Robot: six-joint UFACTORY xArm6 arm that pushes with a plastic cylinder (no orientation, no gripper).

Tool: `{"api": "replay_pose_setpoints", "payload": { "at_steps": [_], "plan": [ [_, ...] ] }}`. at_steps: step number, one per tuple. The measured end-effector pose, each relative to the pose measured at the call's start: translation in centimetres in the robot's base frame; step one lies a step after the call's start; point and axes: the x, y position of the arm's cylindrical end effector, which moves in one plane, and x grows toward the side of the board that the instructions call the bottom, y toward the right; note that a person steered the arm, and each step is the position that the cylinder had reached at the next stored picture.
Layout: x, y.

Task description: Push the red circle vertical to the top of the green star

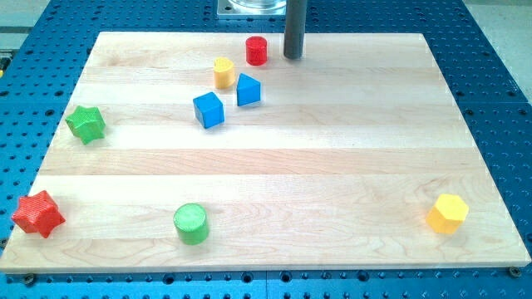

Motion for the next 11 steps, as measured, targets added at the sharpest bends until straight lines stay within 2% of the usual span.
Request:
{"api": "replay_pose_setpoints", "payload": {
  "at_steps": [1,3,4,6,7,9,11],
  "plan": [
    [0.0,-7.6],
    [4.8,-11.5],
    [6.1,-17.9],
    [2.5,-19.4],
    [3.0,-21.6],
    [7.3,-24.8],
    [7.3,-29.5]
  ]
}}
